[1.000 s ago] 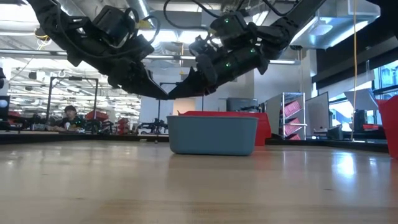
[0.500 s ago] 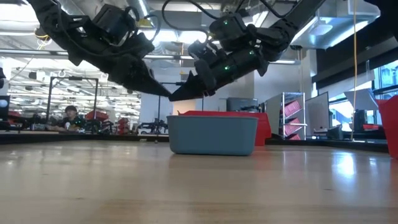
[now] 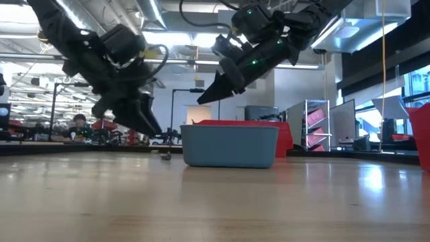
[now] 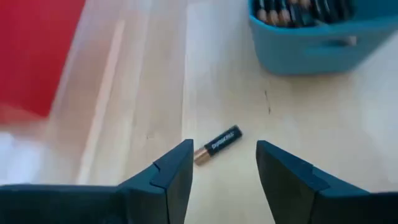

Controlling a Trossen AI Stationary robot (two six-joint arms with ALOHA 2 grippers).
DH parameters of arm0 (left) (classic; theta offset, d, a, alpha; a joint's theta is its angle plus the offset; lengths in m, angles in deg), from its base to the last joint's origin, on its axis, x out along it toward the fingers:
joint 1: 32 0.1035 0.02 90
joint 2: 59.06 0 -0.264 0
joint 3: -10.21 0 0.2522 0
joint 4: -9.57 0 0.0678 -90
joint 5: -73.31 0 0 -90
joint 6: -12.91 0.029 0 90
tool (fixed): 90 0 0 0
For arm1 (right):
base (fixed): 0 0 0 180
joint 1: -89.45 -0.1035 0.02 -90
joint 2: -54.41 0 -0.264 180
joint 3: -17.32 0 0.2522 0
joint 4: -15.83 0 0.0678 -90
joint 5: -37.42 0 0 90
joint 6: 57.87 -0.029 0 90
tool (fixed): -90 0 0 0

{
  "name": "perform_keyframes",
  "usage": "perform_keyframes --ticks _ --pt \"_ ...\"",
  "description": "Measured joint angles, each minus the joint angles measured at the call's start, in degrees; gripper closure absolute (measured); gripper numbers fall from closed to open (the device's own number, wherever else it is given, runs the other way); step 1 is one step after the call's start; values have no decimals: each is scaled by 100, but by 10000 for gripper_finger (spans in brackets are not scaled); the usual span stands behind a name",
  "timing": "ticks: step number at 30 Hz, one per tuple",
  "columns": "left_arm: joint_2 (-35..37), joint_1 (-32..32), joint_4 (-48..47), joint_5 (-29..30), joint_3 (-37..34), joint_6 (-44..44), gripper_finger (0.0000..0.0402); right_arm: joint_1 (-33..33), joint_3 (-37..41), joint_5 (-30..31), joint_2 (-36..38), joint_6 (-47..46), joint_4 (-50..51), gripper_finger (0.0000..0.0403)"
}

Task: Sort batteries
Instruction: Put the black battery into the blue bin

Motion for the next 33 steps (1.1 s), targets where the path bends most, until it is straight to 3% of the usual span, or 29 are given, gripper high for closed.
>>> perform_keyframes --ticks 4,13,19,22,29,33 --pt "-284 233 873 -217 -217 434 235 0 0 -24 0 0 -40 378" --pt "-1766 929 2238 -1879 -197 496 235 2 0 -162 0 -2 -42 384" --pt "-2384 973 2226 -2081 -64 472 235 2 0 -190 0 -4 92 384" --pt "-2385 970 2042 -2049 -58 263 243 4 0 -192 0 -5 154 384" --pt "-2376 970 2111 -1923 -79 -90 302 4 0 -193 0 -7 203 384" --pt "-2150 986 2341 -1828 -102 -312 303 4 0 -194 0 -5 203 384"
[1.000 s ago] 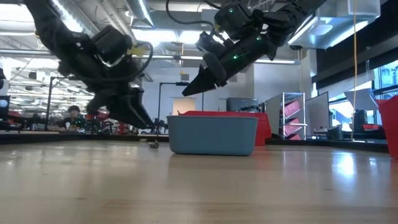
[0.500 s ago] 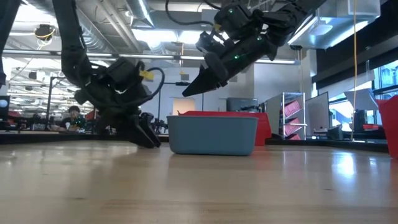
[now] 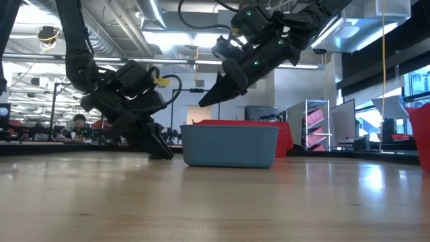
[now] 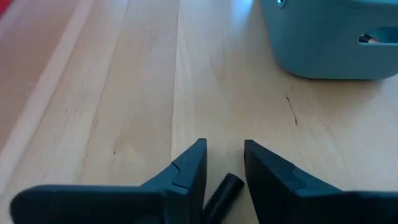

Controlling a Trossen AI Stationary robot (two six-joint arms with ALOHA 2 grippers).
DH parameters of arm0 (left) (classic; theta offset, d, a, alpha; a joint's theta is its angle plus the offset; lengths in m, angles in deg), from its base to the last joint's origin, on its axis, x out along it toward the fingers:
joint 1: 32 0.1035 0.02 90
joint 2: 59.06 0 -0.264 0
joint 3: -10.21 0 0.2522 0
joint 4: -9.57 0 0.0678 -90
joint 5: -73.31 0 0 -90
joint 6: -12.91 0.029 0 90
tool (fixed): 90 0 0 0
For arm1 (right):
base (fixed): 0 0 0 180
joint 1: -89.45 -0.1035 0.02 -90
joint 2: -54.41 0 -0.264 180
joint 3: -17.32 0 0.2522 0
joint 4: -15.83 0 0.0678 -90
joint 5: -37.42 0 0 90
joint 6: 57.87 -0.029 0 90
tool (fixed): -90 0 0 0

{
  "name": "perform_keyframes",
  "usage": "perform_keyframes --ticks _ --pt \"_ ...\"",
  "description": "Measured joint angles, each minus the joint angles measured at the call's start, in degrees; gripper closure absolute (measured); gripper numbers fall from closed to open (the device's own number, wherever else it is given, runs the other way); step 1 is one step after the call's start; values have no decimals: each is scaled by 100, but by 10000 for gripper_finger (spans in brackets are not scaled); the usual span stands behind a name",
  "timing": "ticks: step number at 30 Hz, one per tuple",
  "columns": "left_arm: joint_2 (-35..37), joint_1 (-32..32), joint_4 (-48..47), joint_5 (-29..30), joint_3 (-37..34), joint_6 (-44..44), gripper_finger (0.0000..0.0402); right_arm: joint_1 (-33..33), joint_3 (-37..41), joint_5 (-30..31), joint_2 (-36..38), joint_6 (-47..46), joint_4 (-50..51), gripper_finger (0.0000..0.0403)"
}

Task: Sort batteries
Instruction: Put the black battery into the blue bin

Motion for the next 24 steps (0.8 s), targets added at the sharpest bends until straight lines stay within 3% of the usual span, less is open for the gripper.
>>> perform_keyframes --ticks 5,11,14,24 --pt "823 11 -295 10 44 -87 257 0 0 -19 0 -1 11 384" --pt "1951 128 -1636 -64 37 -79 199 0 0 -92 0 -3 46 384" --pt "2176 238 -2083 -62 -120 -95 186 0 0 -92 0 -3 44 384" --pt "1543 594 -44 -10 -931 406 205 0 0 -92 0 1 -17 384"
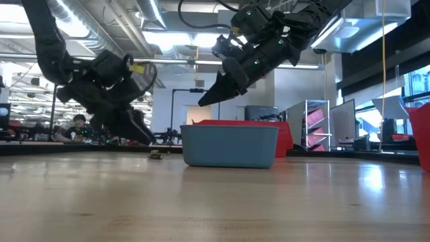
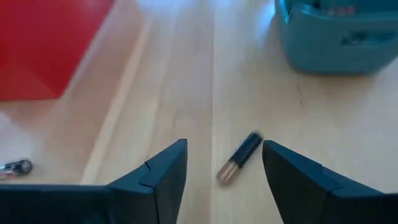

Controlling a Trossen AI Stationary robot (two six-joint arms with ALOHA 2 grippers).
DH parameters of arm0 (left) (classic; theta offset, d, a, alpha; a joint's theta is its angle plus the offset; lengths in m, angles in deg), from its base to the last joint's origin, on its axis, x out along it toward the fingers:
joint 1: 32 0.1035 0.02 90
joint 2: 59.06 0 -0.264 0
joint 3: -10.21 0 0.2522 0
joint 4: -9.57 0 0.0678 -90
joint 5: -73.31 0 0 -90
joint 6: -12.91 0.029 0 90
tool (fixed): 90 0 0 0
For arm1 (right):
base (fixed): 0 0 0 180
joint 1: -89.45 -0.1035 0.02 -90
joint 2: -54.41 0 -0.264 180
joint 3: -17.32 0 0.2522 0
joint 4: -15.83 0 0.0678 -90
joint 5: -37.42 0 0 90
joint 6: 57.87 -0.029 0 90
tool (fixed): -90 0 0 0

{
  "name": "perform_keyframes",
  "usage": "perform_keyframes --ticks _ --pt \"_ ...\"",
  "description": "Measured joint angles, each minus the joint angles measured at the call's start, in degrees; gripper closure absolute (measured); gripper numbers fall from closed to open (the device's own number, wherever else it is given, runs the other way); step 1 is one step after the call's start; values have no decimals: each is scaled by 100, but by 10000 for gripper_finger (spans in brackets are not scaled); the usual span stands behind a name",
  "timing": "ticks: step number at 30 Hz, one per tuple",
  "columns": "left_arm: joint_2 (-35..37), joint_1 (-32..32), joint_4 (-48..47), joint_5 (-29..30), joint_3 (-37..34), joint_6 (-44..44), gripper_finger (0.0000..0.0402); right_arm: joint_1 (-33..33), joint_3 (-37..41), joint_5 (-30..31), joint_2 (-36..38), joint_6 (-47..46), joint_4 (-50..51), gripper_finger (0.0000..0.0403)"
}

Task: Sort batteries
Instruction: Put the black battery into the blue bin

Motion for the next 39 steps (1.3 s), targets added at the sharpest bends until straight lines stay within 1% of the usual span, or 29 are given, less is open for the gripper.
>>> perform_keyframes --ticks 2,7,9,11,13,15,18,22,23,28,30,34,36,39 --pt "-293 29 183 -24 -1 153 207 0 0 0 0 0 0 384" --pt "-1101 25 529 -545 57 248 208 0 0 0 0 0 0 384" --pt "-1356 30 604 -654 110 232 208 0 0 0 0 -2 0 384" --pt "-1529 29 682 -678 122 179 212 0 0 0 0 -8 8 384" --pt "-1624 33 698 -708 111 138 225 0 0 -1 0 -91 14 384" --pt "-1629 33 631 -693 92 105 250 0 0 0 0 -131 16 384" --pt "-1622 42 746 -663 -4 -161 299 0 0 -5 0 -133 18 384" --pt "-1620 72 921 -666 -126 -609 372 0 0 -333 0 -136 14 384" --pt "-1620 74 923 -675 -128 -704 377 0 0 -445 0 -136 -5 384" --pt "-1459 -25 1467 -568 -227 -1525 377 -7 -4 -719 -57 -136 -507 384" --pt "-1262 -129 1583 -658 -266 -1620 377 -18 -8 -790 -159 -136 -818 384" --pt "-747 -321 1734 -707 -205 -1686 377 -64 2 -688 -189 -53 -985 380" --pt "-579 -449 1710 -702 -199 -1746 377 -80 -7 -640 -218 31 -1223 369" --pt "-265 -605 1775 -734 -185 -1764 377 -81 -13 -643 -355 225 -1741 339"
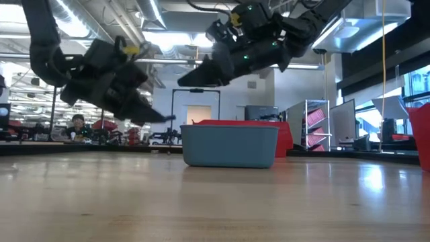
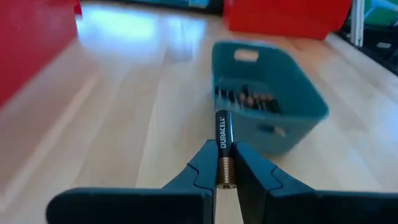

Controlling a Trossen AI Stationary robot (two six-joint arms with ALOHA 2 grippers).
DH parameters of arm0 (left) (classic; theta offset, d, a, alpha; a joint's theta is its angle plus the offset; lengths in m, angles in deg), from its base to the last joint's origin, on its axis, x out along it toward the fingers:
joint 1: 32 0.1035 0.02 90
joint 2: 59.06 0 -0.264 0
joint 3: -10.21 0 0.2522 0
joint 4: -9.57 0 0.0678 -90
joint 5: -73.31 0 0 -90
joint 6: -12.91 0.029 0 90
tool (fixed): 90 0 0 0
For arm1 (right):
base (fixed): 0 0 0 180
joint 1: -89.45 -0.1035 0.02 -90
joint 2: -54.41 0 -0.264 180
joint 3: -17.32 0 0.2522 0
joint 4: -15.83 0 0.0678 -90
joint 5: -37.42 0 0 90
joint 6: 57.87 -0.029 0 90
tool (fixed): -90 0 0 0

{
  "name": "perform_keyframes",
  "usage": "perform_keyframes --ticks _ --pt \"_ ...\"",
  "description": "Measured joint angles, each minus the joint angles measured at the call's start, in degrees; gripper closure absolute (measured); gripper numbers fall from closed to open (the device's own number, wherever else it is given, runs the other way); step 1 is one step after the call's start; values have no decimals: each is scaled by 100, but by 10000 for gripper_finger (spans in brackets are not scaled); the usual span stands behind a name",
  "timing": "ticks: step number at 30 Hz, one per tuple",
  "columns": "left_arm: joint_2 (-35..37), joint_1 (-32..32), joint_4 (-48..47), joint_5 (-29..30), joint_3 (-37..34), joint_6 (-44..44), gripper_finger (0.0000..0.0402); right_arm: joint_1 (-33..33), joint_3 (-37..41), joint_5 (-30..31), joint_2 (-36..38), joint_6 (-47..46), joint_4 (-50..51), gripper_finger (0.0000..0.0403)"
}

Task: Sort batteries
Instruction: Put the black battery into the blue bin

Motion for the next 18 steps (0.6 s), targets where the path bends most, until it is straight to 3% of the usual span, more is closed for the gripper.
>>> perform_keyframes --ticks 8,12,18 --pt "410 -242 -14 12 1 -134 377 0 -146 0 -368 471 -196 247" --pt "443 -291 31 30 23 -150 377 0 -206 -250 -559 709 -172 236" --pt "443 -292 8 76 23 -198 375 0 -210 -162 -566 767 3 235"
